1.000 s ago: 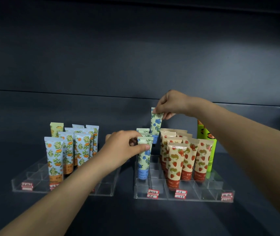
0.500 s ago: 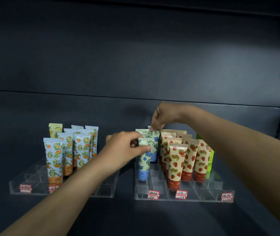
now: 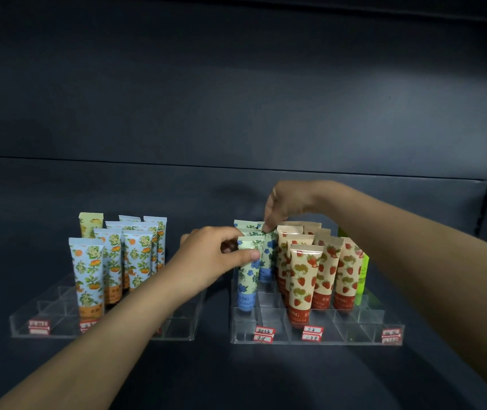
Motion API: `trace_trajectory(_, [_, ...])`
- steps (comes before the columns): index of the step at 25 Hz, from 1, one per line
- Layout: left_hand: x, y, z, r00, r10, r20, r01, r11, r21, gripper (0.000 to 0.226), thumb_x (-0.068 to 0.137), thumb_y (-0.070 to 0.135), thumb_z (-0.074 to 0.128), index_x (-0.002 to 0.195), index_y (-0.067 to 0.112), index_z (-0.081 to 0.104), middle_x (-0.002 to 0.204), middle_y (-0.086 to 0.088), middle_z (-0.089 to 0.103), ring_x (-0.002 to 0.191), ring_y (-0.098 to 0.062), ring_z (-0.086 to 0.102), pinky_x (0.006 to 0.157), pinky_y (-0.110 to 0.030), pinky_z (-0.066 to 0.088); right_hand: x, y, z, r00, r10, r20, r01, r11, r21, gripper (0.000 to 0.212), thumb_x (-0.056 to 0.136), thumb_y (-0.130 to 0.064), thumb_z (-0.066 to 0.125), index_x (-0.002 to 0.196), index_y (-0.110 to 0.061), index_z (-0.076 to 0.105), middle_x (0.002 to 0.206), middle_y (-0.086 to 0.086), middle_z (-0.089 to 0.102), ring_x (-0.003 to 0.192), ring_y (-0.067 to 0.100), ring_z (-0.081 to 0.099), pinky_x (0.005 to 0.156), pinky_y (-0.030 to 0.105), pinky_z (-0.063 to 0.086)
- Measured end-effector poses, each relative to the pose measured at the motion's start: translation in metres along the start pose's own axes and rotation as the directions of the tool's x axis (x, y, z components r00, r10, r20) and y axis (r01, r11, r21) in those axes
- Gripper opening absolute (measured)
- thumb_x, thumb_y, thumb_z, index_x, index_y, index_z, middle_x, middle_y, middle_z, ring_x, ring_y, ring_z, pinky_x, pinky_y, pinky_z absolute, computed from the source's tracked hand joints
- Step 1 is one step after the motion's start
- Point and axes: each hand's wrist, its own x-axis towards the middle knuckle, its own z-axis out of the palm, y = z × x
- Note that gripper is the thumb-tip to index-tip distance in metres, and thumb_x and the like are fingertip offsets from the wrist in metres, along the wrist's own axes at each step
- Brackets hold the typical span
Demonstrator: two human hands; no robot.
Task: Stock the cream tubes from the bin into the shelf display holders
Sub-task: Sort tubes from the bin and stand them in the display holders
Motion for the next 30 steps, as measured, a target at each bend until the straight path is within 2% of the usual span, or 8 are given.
trace_trajectory(4, [0.0014,-0.0016,-0.0004,1.000,0.009,0.010,-0.009,1.000,-0.002,0.044,0.069,0.064,0.061,0.084,0.024,0.070,0.078,0.001,0.069,0.079,-0.014,0.061,0.085,-0.039,0.044,-0.0039,-0.0033,0.0017,0.999,-0.014,-0.028,0.015,1.000,0.021,0.019,0.077,-0.025,0.075,0.088,-0.010,0.073,0.087,-0.001,0.069,0.091,0.015,0.060,0.091,0.031,0.046])
trace_trajectory(9, [0.0011,-0.0037,-0.0010,1.000,0.019,0.005,-0.019,1.000,-0.001,0.028,0.079,0.049,0.065,0.085,0.022,0.071,0.078,-0.001,0.069,0.078,-0.015,0.061,0.080,-0.033,0.042,-0.0053,-0.0021,0.0005,0.994,-0.044,-0.096,0.053,0.994,0.094,0.012,0.076,-0.024,0.076,0.080,-0.012,0.073,0.078,-0.004,0.068,0.078,0.008,0.060,0.074,0.021,0.045])
trace_trajectory(13, [0.0011,-0.0028,-0.0007,1.000,0.026,0.006,-0.026,1.000,-0.002,0.030,0.079,0.046,0.064,0.083,0.018,0.070,0.077,-0.003,0.068,0.077,-0.018,0.061,0.074,-0.029,0.042,-0.0049,0.0007,0.0058,0.996,-0.033,-0.077,0.037,0.997,0.061,0.016,0.076,-0.024,0.076,0.084,-0.011,0.073,0.083,-0.002,0.070,0.083,0.009,0.059,0.081,0.025,0.046])
trace_trajectory(17, [0.0005,-0.0009,-0.0010,0.999,0.034,0.006,-0.034,0.999,-0.004,0.030,0.079,0.045,0.065,0.082,0.016,0.069,0.077,-0.003,0.068,0.077,-0.019,0.061,0.066,-0.026,0.041,-0.0054,-0.0006,0.0056,0.997,-0.028,-0.078,0.034,0.997,0.066,0.017,0.077,-0.024,0.075,0.086,-0.011,0.073,0.076,-0.006,0.067,0.078,0.007,0.058,0.076,0.020,0.045])
trace_trajectory(20, [0.0008,-0.0004,-0.0022,0.999,0.031,0.007,-0.031,0.999,-0.009,0.031,0.079,0.045,0.065,0.082,0.014,0.069,0.076,-0.004,0.067,0.073,-0.018,0.059,0.064,-0.025,0.039,-0.0059,-0.0010,0.0046,0.998,-0.011,-0.060,0.014,0.998,0.055,0.017,0.077,-0.025,0.075,0.087,-0.011,0.073,0.081,-0.005,0.067,0.082,0.009,0.058,0.083,0.026,0.047])
trace_trajectory(24, [0.0005,-0.0008,-0.0020,0.999,0.044,0.011,-0.044,0.999,-0.007,0.034,0.080,0.047,0.062,0.083,0.015,0.069,0.078,-0.004,0.068,0.076,-0.019,0.060,0.068,-0.028,0.043,-0.0053,0.0009,0.0047,0.998,-0.011,-0.061,0.014,0.999,0.050,0.018,0.077,-0.028,0.075,0.089,-0.014,0.073,0.085,-0.006,0.069,0.088,0.009,0.058,0.086,0.028,0.047])
trace_trajectory(28, [-0.0002,-0.0004,-0.0038,0.999,0.047,0.005,-0.047,0.999,-0.021,0.033,0.079,0.049,0.062,0.086,0.017,0.070,0.083,-0.005,0.069,0.081,-0.021,0.062,0.076,-0.036,0.048,-0.0049,0.0007,0.0041,0.998,-0.013,-0.067,0.016,0.999,0.036,0.023,0.078,-0.028,0.074,0.093,-0.011,0.073,0.089,-0.004,0.069,0.086,0.009,0.058,0.082,0.025,0.047])
trace_trajectory(30, [-0.0007,0.0019,-0.0051,0.999,0.044,-0.021,-0.044,0.999,-0.015,0.031,0.080,0.048,0.061,0.085,0.019,0.070,0.083,-0.002,0.070,0.082,-0.018,0.063,0.078,-0.033,0.048,-0.0056,0.0010,0.0031,0.998,-0.012,-0.064,0.014,0.999,0.031,0.025,0.079,-0.029,0.073,0.094,-0.010,0.073,0.089,-0.002,0.069,0.082,0.008,0.058,0.075,0.023,0.047])
